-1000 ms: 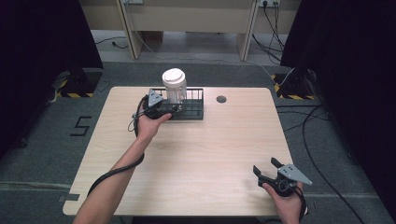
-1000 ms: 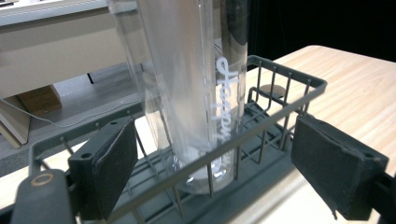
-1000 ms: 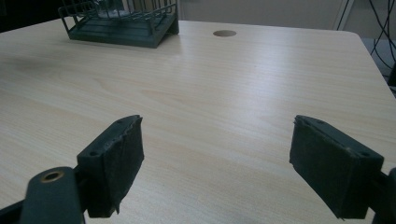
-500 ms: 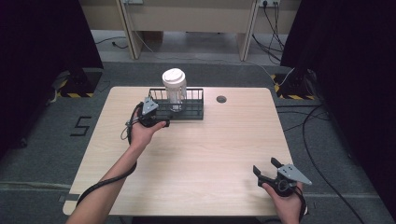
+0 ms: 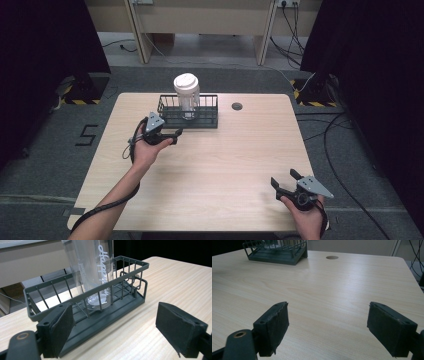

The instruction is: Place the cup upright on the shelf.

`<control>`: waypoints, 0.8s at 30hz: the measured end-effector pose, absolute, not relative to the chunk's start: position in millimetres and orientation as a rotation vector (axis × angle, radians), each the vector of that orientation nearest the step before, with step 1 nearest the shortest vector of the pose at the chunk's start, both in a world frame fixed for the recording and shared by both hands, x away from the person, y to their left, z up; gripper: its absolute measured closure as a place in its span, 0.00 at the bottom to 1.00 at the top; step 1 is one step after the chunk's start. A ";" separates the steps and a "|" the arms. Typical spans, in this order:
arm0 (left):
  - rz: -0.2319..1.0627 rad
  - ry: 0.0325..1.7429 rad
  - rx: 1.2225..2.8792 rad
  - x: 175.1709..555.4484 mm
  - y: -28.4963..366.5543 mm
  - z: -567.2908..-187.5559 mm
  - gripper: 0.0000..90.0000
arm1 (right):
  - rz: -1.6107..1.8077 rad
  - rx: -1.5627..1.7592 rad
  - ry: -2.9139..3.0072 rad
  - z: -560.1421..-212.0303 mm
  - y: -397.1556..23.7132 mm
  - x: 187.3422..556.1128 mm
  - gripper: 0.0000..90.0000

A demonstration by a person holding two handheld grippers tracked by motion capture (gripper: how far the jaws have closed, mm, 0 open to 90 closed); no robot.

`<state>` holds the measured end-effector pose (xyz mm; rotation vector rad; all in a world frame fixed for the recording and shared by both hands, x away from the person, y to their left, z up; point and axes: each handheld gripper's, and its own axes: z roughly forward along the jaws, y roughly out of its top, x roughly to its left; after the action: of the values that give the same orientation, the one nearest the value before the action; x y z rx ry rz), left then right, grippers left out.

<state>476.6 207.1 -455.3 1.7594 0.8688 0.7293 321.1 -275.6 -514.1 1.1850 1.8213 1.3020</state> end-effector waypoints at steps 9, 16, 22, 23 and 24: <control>0.733 0.866 1.750 450.6 219.3 -461.3 0.16 | 1.298 1.183 1.821 -514.1 -275.7 321.3 0.20; 0.739 0.881 1.741 433.6 230.1 -469.0 0.16 | 1.298 1.183 1.821 -514.1 -275.5 321.2 0.20; 0.741 0.886 1.738 416.1 237.3 -476.3 0.16 | 1.295 1.182 1.820 -514.1 -275.4 321.1 0.20; 0.738 0.889 1.738 412.1 238.7 -478.4 0.16 | 1.297 1.185 1.818 -514.1 -275.5 320.9 0.20; 0.737 0.890 1.740 408.1 240.2 -480.8 0.16 | 1.299 1.186 1.818 -514.1 -275.7 320.9 0.20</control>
<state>408.1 240.2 -480.8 1.7401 0.8899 0.7371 320.9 -275.7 -514.1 1.1862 1.8176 1.2993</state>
